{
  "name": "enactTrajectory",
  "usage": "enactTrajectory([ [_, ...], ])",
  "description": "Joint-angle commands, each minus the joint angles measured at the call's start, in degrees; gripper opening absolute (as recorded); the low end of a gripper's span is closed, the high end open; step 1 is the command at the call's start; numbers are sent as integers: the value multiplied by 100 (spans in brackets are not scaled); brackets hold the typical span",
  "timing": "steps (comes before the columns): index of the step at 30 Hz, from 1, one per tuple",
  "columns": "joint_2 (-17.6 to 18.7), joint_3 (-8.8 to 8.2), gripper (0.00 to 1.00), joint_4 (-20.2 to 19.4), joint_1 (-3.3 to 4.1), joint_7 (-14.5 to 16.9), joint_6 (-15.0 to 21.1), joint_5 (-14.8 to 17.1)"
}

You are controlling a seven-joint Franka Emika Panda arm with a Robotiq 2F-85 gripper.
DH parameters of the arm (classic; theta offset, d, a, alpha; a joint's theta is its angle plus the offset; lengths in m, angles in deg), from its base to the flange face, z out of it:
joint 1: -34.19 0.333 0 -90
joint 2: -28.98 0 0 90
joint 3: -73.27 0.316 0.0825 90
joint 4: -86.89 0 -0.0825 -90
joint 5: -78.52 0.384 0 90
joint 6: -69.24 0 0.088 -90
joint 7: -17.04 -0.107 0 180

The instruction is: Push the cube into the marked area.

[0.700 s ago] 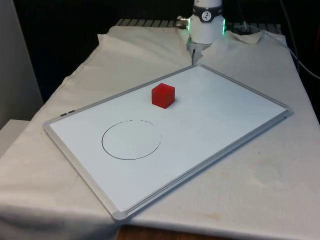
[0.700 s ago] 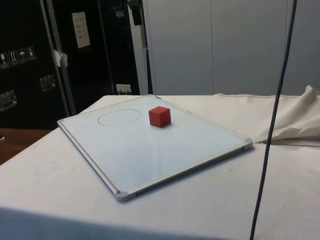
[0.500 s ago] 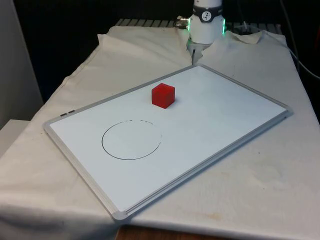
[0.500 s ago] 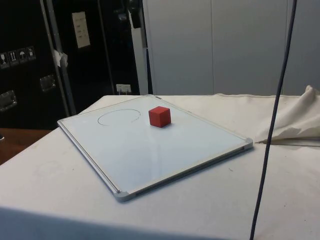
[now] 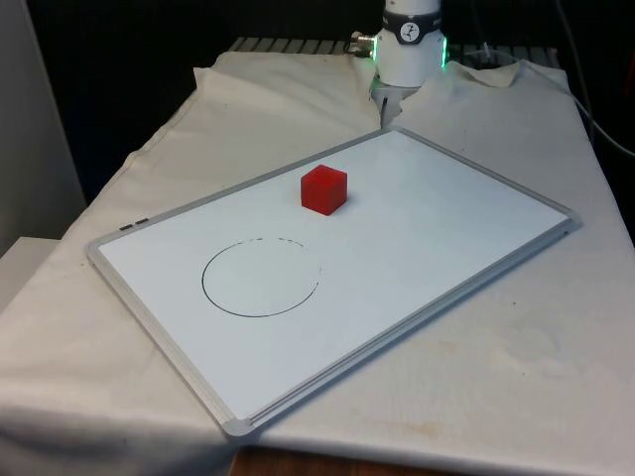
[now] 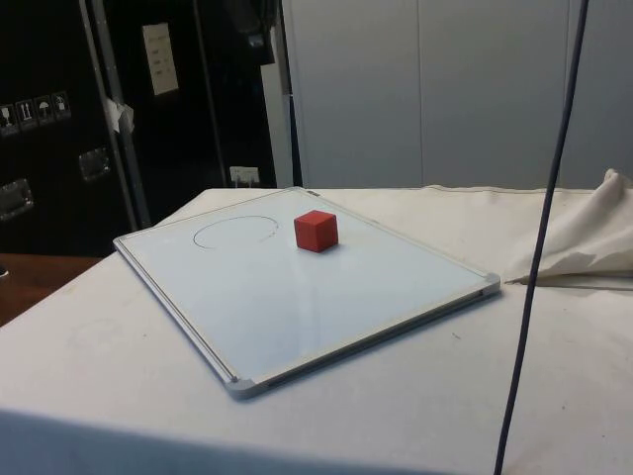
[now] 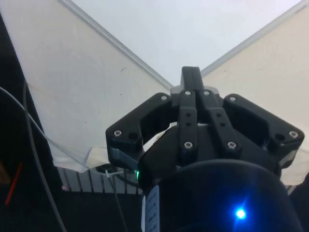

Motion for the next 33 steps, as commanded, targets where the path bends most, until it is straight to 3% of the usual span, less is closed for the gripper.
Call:
enactTrajectory([
  [1, -115, -6, 0, -172, 0, 0, 189, -52],
  [2, -17, -6, 0, -57, -6, 6, 57, -6],
  [12, -550, -23, 0, -1031, -6, 11, 911, -126],
  [13, -470, -23, 0, -900, -6, 23, 745, -86],
  [14, -596, -23, 0, -1123, -6, 11, 980, -132],
  [18, -814, -23, 0, -1576, -6, 6, 1318, -160],
  [20, -900, -34, 0, -1770, -17, 23, 1461, -160],
  [21, -837, -29, 0, -1662, -6, 23, 1324, -132],
  [22, -945, -40, 0, -1862, -17, 34, 1524, -160],
  [28, -1175, -103, 0, -2458, -40, 120, 1954, -149],
  [29, -1129, -97, 0, -2378, -29, 103, 1845, -138],
  [33, -1295, -166, 0, -2825, -46, 189, 2229, -143],
])
